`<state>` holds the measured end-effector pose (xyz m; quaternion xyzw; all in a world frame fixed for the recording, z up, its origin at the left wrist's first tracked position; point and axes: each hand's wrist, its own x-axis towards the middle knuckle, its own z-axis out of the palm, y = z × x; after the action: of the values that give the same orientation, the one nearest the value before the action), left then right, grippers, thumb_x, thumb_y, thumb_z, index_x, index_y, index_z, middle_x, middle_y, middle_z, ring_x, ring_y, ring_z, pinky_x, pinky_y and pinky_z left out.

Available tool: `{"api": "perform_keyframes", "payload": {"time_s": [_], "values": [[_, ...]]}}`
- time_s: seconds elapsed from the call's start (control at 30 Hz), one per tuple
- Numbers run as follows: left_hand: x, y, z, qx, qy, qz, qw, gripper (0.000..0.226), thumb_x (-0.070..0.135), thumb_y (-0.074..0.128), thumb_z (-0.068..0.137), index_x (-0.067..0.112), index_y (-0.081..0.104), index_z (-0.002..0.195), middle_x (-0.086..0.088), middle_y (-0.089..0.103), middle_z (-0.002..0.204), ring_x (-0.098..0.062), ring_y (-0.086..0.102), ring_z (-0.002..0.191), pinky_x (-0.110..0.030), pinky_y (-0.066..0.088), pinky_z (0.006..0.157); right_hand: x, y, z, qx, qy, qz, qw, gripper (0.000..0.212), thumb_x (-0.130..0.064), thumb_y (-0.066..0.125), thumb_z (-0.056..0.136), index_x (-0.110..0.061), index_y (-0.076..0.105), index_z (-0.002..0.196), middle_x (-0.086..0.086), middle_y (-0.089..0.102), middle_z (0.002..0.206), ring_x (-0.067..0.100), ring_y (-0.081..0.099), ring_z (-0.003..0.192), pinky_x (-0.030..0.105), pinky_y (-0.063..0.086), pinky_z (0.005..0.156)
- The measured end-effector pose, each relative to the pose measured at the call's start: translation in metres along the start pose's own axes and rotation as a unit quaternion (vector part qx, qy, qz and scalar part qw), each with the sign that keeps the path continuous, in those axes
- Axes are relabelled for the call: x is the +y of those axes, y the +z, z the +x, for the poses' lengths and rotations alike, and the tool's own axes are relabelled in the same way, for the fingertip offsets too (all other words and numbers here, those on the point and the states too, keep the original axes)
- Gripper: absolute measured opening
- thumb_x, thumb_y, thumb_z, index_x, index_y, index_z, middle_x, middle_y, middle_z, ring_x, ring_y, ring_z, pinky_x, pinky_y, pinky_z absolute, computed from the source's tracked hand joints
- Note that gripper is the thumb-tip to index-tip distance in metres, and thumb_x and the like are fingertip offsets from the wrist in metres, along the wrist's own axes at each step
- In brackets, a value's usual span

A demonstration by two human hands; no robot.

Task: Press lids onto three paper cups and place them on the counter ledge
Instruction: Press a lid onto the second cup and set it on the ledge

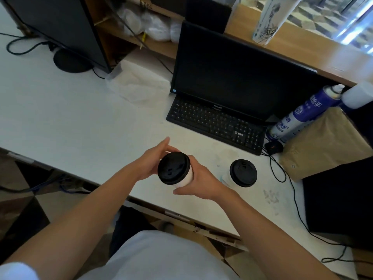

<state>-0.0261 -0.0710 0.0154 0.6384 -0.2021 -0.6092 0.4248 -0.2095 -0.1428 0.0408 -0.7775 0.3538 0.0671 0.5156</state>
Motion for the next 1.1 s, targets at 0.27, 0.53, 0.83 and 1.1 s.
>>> {"api": "perform_keyframes", "payload": {"time_s": [0.27,0.53,0.83,1.1], "values": [[-0.102,-0.04,0.039,0.271,-0.028,0.525,0.806,0.084,0.071,0.038,0.092,0.024,0.017,0.158,-0.016,0.009,0.167,-0.05,0.007,0.15,-0.062,0.006,0.119,-0.019,-0.036,0.005,0.038,0.022,-0.121,0.992,0.093,-0.034,0.097,0.059,-0.035,0.038,0.131,-0.011,0.056,0.123,0.017,0.058,0.11,0.036,0.056,0.091],[-0.132,-0.037,0.052,0.314,-0.011,0.553,0.772,0.097,0.088,0.008,0.081,0.033,-0.001,0.161,-0.015,-0.01,0.169,-0.054,-0.015,0.148,-0.07,-0.013,0.113,-0.059,-0.081,0.02,0.059,-0.044,-0.396,0.915,0.09,-0.037,0.094,0.06,-0.023,0.043,0.134,-0.001,0.056,0.129,0.022,0.058,0.109,0.039,0.049,0.096],[-0.137,-0.039,0.057,0.33,0.014,0.552,0.765,0.098,0.088,0.013,0.082,0.031,0.014,0.161,-0.016,0.004,0.169,-0.055,-0.007,0.149,-0.072,-0.008,0.114,-0.126,-0.119,0.044,0.057,-0.05,-0.714,0.696,0.087,-0.027,0.081,0.076,-0.019,0.03,0.145,0.008,0.05,0.136,0.033,0.051,0.125,0.055,0.031,0.117],[-0.139,-0.039,0.057,0.342,0.024,0.551,0.761,0.097,0.088,0.014,0.082,0.031,0.013,0.161,-0.016,0.002,0.169,-0.054,-0.008,0.15,-0.073,-0.007,0.115,-0.144,-0.092,0.068,0.035,0.076,-0.84,0.536,0.07,-0.032,0.069,0.085,-0.01,0.036,0.143,0.021,0.05,0.137,0.044,0.044,0.13,0.061,0.026,0.114]]}}
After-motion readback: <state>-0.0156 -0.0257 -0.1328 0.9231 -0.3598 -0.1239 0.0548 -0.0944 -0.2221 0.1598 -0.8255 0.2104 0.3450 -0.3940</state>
